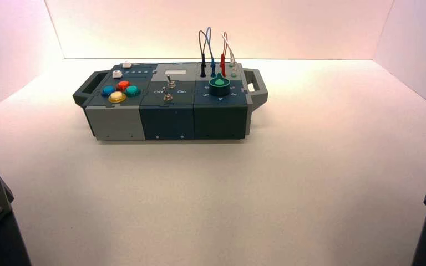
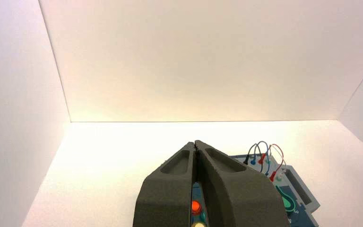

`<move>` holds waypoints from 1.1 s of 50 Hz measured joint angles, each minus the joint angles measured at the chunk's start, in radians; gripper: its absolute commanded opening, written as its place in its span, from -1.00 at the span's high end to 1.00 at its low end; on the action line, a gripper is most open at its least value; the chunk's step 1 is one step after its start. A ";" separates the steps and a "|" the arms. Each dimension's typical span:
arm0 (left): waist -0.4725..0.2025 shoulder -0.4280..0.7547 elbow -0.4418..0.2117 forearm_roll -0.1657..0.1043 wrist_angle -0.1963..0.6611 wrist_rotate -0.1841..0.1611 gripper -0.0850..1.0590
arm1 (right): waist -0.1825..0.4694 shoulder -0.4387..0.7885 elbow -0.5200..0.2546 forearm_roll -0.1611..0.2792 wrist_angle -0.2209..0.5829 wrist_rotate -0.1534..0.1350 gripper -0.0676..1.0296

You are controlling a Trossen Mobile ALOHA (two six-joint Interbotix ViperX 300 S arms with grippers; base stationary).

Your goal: Open both grippers.

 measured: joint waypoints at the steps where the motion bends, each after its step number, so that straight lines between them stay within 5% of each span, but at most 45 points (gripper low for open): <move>1: 0.000 0.000 0.000 0.000 0.002 -0.002 0.91 | 0.000 0.000 0.000 0.000 0.002 0.000 0.91; 15: 0.000 0.000 -0.009 0.000 0.014 -0.002 0.91 | 0.000 0.000 0.000 -0.002 0.000 0.000 0.90; 23: 0.000 0.000 -0.009 0.000 0.021 -0.006 0.75 | 0.000 0.000 -0.002 0.000 -0.002 0.000 0.63; 26: 0.000 0.000 -0.011 0.000 0.023 -0.008 0.48 | 0.000 0.000 0.000 0.000 -0.008 0.000 0.59; 30: 0.000 0.000 -0.011 0.002 0.025 -0.012 -0.19 | 0.000 -0.002 0.002 0.000 -0.018 0.000 0.25; 35: 0.000 0.003 -0.012 0.000 0.025 -0.015 -0.96 | 0.000 -0.012 0.003 0.000 -0.034 -0.002 -0.65; 37: 0.000 0.005 -0.014 0.000 0.025 -0.012 -0.87 | 0.000 -0.015 0.005 -0.002 -0.040 -0.003 -0.98; 39: 0.000 0.015 -0.021 0.000 0.025 -0.008 -0.91 | 0.000 -0.023 0.006 -0.002 -0.048 -0.006 -0.86; 55: -0.023 0.107 -0.064 0.000 0.035 0.029 -0.94 | 0.000 -0.040 0.032 0.000 -0.091 -0.003 -0.93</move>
